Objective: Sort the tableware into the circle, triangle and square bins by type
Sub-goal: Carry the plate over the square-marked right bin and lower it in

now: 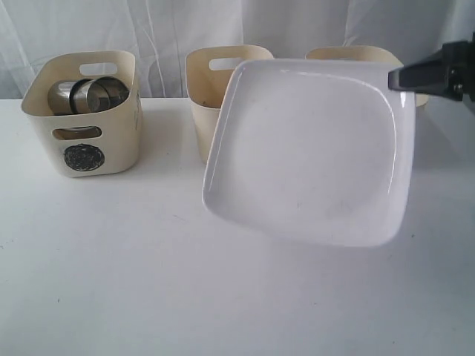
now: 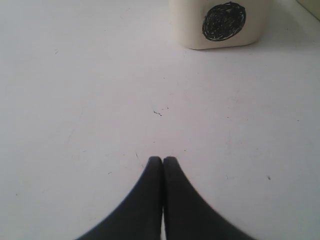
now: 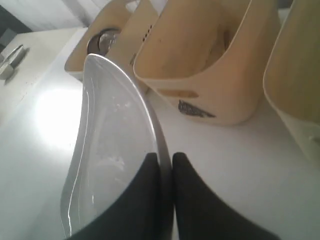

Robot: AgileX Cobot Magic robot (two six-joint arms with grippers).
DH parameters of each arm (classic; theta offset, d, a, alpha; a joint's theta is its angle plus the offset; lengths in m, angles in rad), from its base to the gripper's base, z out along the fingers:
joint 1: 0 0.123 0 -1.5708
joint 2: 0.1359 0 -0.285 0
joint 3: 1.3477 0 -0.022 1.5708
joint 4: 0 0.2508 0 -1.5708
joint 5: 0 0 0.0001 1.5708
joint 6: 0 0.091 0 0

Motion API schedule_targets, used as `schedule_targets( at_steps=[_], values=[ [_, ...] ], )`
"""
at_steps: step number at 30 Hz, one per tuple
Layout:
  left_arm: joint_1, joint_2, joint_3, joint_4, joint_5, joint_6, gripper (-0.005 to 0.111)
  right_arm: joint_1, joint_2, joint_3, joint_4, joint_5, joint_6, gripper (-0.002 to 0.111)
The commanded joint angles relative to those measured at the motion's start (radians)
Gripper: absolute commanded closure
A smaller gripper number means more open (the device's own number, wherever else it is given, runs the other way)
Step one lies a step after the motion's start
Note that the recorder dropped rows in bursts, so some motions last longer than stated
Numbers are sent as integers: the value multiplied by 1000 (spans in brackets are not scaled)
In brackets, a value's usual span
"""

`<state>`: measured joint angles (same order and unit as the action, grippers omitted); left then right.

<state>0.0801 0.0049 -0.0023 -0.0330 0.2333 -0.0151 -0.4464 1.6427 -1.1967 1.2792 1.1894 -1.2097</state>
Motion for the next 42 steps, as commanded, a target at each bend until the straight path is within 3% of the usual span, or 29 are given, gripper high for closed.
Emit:
schedule_targets(
  at_steps=[1,9,17,26,35,42],
  values=[
    [-1,-5,2,-8,0,-6,107,-3,-4,-151,55,-19,124,108],
    [-1,-5,2,-8,0,-6,107,-15,62,-395,55,-153,251,108],
    [-1,-5,2,-8,0,-6,107,-138,247,-644,55,-323,395,108],
    [-1,-5,2,-8,0,-6,107,-107,374,-666,25,-542,233,108],
    [-1,-5,2,-8,0,-6,107,-70,381,-666,-1,-567,78,108],
    [-1,-5,2,-8,0,-6,107,-20,410,-666,-1,-601,63,106]
  ],
)
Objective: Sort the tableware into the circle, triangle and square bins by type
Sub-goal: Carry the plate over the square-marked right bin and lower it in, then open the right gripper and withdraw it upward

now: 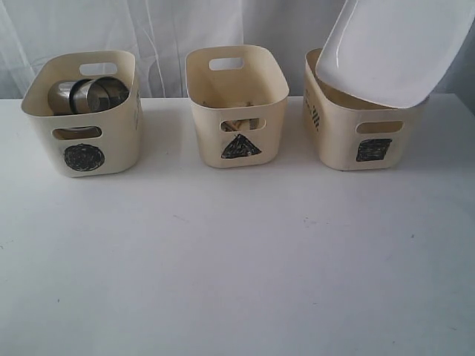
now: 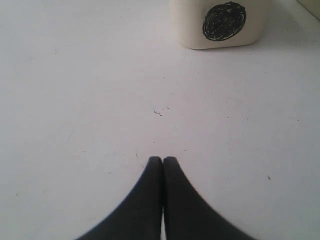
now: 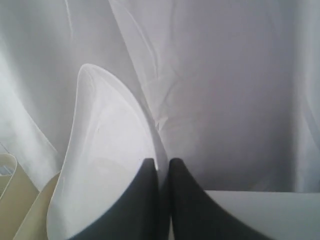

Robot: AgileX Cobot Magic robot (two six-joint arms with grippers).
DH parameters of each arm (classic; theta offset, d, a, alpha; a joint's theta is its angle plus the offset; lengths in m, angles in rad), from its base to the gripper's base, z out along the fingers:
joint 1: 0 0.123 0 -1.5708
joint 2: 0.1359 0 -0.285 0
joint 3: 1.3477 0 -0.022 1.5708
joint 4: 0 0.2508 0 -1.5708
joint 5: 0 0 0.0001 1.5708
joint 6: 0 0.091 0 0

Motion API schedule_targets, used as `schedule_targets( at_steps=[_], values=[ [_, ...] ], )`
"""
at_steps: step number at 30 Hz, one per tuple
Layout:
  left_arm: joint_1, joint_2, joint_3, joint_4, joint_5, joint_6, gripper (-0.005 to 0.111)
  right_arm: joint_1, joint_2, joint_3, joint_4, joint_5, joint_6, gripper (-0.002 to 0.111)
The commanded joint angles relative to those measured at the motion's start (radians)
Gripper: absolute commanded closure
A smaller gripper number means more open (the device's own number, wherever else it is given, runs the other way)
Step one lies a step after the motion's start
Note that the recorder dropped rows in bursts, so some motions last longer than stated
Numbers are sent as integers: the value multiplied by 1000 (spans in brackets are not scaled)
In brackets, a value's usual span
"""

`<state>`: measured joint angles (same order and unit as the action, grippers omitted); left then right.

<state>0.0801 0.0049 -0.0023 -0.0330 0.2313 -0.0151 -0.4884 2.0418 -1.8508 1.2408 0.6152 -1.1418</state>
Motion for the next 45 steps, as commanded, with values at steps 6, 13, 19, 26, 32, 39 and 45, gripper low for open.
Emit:
schedule_targets(
  at_steps=[6,13,19,26,32,39,45],
  values=[
    [-1,-5,2,-8,1,-6,107,34,14,-12,40,-67,-3,85],
    [-1,-5,2,-8,1,-6,107,34,5,-12,42,-32,5,81],
    [-1,-5,2,-8,1,-6,107,34,-75,-12,5,43,119,86],
    [-1,-5,2,-8,1,-6,107,40,-205,1,-406,32,692,108],
    [-1,-5,2,-8,1,-6,107,127,-357,172,-237,-356,1063,108],
    [-1,-5,2,-8,1,-6,107,404,-717,493,-329,-809,797,108],
    [-1,-5,2,-8,1,-6,107,648,-1124,901,-693,-837,611,108]
  ],
)
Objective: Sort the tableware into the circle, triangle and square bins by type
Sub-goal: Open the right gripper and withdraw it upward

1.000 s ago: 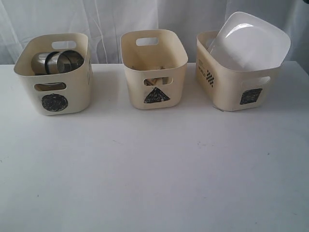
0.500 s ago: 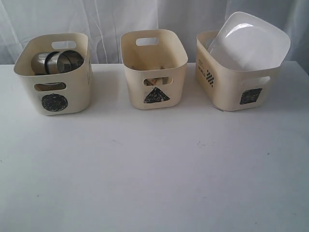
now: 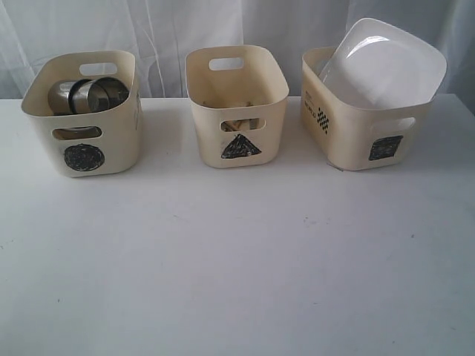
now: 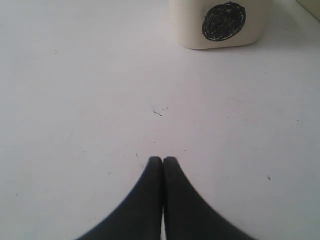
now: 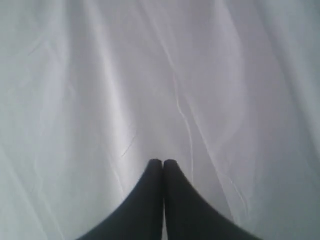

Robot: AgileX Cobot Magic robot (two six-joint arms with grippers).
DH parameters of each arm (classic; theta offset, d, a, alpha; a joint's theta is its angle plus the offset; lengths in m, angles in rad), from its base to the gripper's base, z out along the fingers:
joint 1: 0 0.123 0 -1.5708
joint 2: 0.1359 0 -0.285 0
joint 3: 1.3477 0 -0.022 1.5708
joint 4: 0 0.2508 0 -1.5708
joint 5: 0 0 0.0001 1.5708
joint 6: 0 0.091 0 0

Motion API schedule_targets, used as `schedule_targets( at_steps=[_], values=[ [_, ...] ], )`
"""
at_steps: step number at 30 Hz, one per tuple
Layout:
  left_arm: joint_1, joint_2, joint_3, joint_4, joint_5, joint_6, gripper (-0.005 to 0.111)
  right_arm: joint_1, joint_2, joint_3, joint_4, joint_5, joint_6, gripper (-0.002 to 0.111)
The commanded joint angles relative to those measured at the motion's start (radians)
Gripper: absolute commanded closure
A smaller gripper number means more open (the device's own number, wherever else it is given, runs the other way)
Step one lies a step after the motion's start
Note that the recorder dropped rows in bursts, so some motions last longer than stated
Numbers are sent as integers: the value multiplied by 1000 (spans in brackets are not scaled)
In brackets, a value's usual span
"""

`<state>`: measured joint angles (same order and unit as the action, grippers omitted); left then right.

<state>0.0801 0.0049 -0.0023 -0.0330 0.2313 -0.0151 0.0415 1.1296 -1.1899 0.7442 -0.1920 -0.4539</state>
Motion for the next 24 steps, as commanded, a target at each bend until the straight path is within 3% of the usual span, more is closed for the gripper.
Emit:
schedule_targets(
  at_steps=[1,4,8,12,16,24],
  values=[
    [-1,-5,2,-8,1,-6,107,134,-258,319,-195,-40,-77,108],
    [-1,-5,2,-8,1,-6,107,150,-403,545,-195,-56,-45,108],
    [-1,-5,2,-8,1,-6,107,150,-663,852,-233,-67,215,108],
    [-1,-5,2,-8,1,-6,107,150,-942,1038,-290,-101,285,108],
    [-1,-5,2,-8,1,-6,107,150,-1120,1109,-290,-101,232,108],
    [-1,-5,2,-8,-1,-6,107,150,-1130,1121,-290,-55,232,108]
  ],
)
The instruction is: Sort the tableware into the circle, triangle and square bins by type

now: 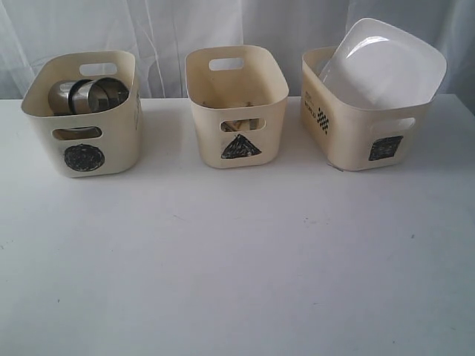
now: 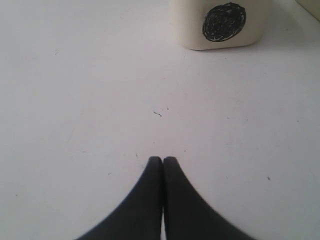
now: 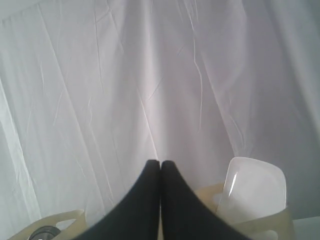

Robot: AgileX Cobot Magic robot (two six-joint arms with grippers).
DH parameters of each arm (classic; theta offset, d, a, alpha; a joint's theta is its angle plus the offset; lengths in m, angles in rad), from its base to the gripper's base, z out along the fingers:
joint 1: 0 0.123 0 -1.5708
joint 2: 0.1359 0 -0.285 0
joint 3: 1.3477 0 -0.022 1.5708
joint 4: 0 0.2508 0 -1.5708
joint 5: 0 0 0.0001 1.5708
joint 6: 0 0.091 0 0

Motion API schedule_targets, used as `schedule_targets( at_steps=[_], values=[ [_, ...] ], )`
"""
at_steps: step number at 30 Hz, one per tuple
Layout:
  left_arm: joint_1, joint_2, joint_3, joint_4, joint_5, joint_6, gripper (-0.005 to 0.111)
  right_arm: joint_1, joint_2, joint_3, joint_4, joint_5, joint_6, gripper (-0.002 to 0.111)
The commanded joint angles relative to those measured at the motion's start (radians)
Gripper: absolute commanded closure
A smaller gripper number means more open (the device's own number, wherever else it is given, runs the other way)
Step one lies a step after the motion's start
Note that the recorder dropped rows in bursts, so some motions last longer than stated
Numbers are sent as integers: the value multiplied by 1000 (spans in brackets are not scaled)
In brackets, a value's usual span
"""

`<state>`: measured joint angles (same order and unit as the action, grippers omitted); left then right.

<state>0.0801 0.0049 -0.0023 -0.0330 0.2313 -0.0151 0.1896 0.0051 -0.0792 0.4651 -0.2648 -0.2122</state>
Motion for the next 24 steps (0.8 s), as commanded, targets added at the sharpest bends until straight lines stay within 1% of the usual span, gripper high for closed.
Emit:
schedule_targets(
  at_steps=[1,3,5,8,12,13,16,19,22,24],
  values=[
    [-1,-5,2,-8,1,-6,107,2,-5,11,-11,20,-10,108],
    [-1,-5,2,-8,1,-6,107,2,-5,11,-11,16,-25,108],
    [-1,-5,2,-8,1,-6,107,2,-5,15,-11,41,-89,108],
    [-1,-5,2,-8,1,-6,107,2,-5,31,-11,134,-170,108],
    [-1,-5,2,-8,1,-6,107,-1,-5,79,-11,189,-174,108],
    [-1,-5,2,-8,1,-6,107,-16,-5,79,-11,265,-177,108],
    [-1,-5,2,-6,1,-6,107,-85,-5,79,-135,365,-188,108],
    [-1,-5,2,-3,1,-6,107,-189,-5,79,-262,456,-48,108],
    [-1,-5,2,-3,1,-6,107,-275,-5,79,-359,603,114,108],
    [-1,-5,2,-3,1,-6,107,-308,-5,79,-376,617,114,108]
  ],
)
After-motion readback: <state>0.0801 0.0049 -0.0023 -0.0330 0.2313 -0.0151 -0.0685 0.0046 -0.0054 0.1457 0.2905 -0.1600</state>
